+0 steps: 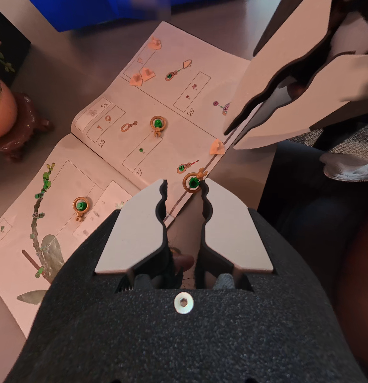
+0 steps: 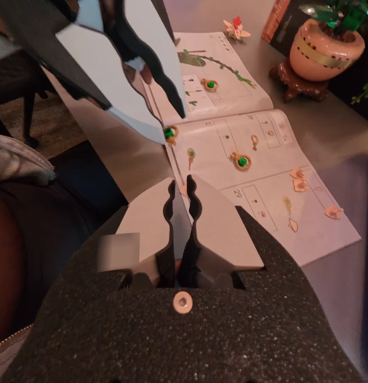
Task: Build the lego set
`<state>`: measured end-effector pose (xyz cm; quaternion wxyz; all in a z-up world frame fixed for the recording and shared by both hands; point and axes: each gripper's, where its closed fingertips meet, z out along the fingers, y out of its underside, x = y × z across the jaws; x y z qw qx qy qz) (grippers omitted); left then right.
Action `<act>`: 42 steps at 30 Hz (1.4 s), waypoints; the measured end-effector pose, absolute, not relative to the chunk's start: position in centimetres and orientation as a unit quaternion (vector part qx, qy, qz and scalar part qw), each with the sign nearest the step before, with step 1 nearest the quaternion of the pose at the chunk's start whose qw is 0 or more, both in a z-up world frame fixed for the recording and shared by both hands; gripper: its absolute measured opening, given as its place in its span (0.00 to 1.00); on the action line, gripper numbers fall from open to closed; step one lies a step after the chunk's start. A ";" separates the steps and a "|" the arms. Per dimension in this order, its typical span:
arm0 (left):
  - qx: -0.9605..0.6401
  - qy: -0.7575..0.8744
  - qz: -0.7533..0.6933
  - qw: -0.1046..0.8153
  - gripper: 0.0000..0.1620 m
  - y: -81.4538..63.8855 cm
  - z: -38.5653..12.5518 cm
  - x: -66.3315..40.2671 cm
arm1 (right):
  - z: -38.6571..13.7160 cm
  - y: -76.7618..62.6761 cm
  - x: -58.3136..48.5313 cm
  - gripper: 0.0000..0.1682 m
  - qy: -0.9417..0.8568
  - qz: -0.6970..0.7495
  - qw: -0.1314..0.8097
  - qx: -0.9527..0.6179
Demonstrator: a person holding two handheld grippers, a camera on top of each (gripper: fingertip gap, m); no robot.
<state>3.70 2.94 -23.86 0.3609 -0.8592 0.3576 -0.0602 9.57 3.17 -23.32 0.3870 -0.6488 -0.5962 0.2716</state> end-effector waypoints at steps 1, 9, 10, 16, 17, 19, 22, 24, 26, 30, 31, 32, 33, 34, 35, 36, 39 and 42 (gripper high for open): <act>-0.852 0.363 -0.059 0.374 0.19 2.9 -23.7 3.8 | -23.1 2.8 9.2 0.06 -0.599 0.287 0.387 -0.639; -0.820 0.382 -0.149 0.399 0.15 1.4 -23.0 6.4 | -22.0 1.6 8.2 0.11 -0.672 0.289 0.430 -0.528; -0.819 0.382 -0.160 0.397 0.15 1.3 -23.0 6.6 | -22.2 1.6 8.1 0.11 -0.686 0.277 0.430 -0.517; -0.818 0.384 -0.177 0.391 0.14 0.9 -23.0 6.7 | -22.0 1.2 7.8 0.05 -0.709 0.247 0.450 -0.484; -0.818 0.385 -0.178 0.389 0.14 0.8 -23.1 6.7 | -22.1 1.2 7.8 0.05 -0.710 0.246 0.449 -0.484; -0.817 0.390 -0.178 0.387 0.14 0.7 -23.2 6.8 | -22.2 1.1 7.8 0.05 -0.714 0.242 0.448 -0.480; -0.811 0.402 -0.173 0.387 0.16 0.6 -23.3 6.8 | -22.4 0.9 8.0 0.05 -0.714 0.250 0.437 -0.486; -0.804 0.413 -0.168 0.393 0.19 0.6 -23.2 6.8 | -22.3 0.8 8.0 0.04 -0.706 0.269 0.430 -0.494; -0.796 0.423 -0.164 0.401 0.21 0.4 -23.0 6.8 | -22.2 0.7 8.1 0.04 -0.696 0.288 0.425 -0.502; -0.789 0.448 -0.150 0.392 0.25 0.1 -23.3 6.7 | -22.2 0.9 8.1 0.04 -0.687 0.290 0.425 -0.513; -0.787 0.456 -0.146 0.389 0.26 0.0 -23.5 6.7 | -22.2 0.9 8.1 0.04 -0.684 0.292 0.427 -0.514; -0.787 0.458 -0.138 0.389 0.26 0.0 -23.7 6.7 | -22.2 0.8 8.1 0.04 -0.684 0.295 0.424 -0.515; -0.787 0.460 -0.131 0.389 0.27 0.1 -23.8 6.6 | -22.2 0.8 8.1 0.04 -0.682 0.296 0.424 -0.517; -0.785 0.461 -0.128 0.393 0.27 0.2 -23.7 6.6 | -22.2 0.9 8.2 0.04 -0.681 0.294 0.426 -0.518; -0.780 0.462 -0.128 0.403 0.28 0.3 -23.5 6.6 | -22.2 0.9 8.3 0.04 -0.677 0.298 0.425 -0.522; -0.769 0.464 -0.130 0.419 0.27 0.3 -23.2 6.8 | -22.0 1.2 8.4 0.04 -0.667 0.311 0.420 -0.531; -0.723 0.481 -0.138 0.476 0.22 0.1 -22.2 7.5 | -21.6 0.9 8.7 0.04 -0.621 0.400 0.370 -0.564; -0.708 0.480 -0.141 0.498 0.21 0.1 -22.1 7.6 | -20.7 0.6 9.1 0.04 -0.586 0.482 0.326 -0.564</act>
